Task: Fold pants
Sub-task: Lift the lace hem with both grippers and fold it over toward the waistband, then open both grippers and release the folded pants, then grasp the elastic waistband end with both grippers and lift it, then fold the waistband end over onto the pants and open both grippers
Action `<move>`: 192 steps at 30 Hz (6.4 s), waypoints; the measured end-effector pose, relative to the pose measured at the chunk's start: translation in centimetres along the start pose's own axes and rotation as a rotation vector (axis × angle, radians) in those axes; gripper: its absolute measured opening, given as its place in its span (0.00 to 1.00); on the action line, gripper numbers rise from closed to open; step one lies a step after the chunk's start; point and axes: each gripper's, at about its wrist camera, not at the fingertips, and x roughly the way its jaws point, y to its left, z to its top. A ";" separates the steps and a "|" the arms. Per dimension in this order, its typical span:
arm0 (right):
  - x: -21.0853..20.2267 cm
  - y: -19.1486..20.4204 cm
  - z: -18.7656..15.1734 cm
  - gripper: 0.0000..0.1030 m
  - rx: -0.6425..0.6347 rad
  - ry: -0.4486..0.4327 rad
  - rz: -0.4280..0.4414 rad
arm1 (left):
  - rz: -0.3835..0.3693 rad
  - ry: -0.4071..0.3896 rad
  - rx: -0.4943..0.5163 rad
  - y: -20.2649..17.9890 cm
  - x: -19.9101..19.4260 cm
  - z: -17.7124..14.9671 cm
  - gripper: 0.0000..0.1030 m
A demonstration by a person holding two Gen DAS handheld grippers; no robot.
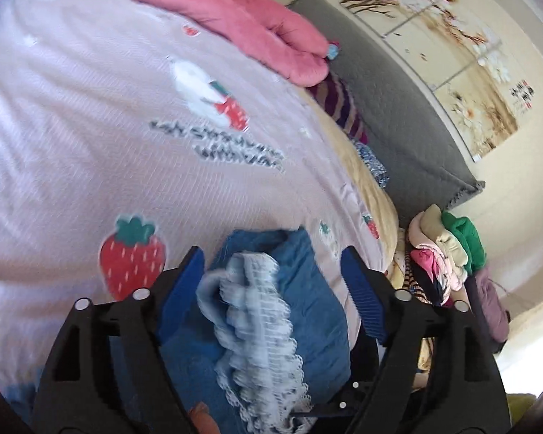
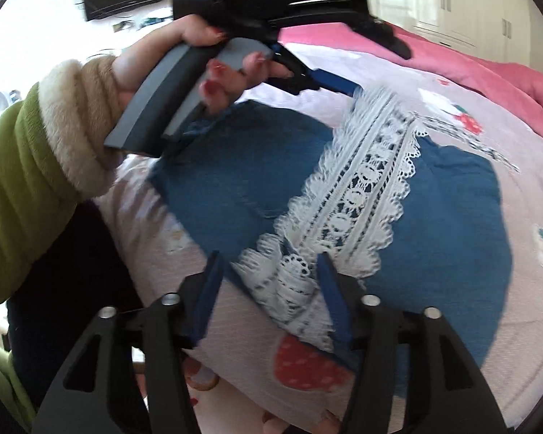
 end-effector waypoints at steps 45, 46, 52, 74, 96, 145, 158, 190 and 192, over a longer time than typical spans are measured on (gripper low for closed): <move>-6.0 -8.3 0.9 0.54 0.032 -0.107 0.020 | 0.304 -0.038 0.041 -0.7 -1.3 -1.6 0.67; -5.7 -6.3 0.5 0.54 -0.037 -0.092 0.043 | 0.313 -0.054 0.048 -0.9 -1.6 -1.6 0.68; -2.3 0.1 -0.1 0.52 -0.269 0.006 0.000 | 0.430 -0.118 0.020 -1.8 -3.7 -3.6 0.73; -0.8 0.1 -0.2 0.34 -0.131 0.102 0.058 | 0.820 -0.166 0.132 -5.9 -4.9 -13.4 0.87; -6.6 -3.0 6.4 0.82 -0.002 -0.113 0.020 | 0.875 -0.248 0.057 -6.6 -9.5 -17.6 0.91; 13.8 -0.5 18.4 0.33 -0.149 0.346 0.430 | 0.599 -0.266 -0.246 2.3 -11.0 -17.1 0.91; 3.7 -6.6 18.1 0.32 -0.101 0.108 0.475 | 0.242 -0.336 -0.194 -0.9 -11.0 -14.4 0.44; -5.1 -19.5 6.1 0.55 0.151 -0.011 0.319 | 0.411 -0.144 0.124 -11.0 -0.7 -13.5 0.62; -5.5 -19.6 6.0 0.57 0.158 -0.018 0.304 | 0.402 -0.126 0.137 -11.2 -0.1 -14.1 0.63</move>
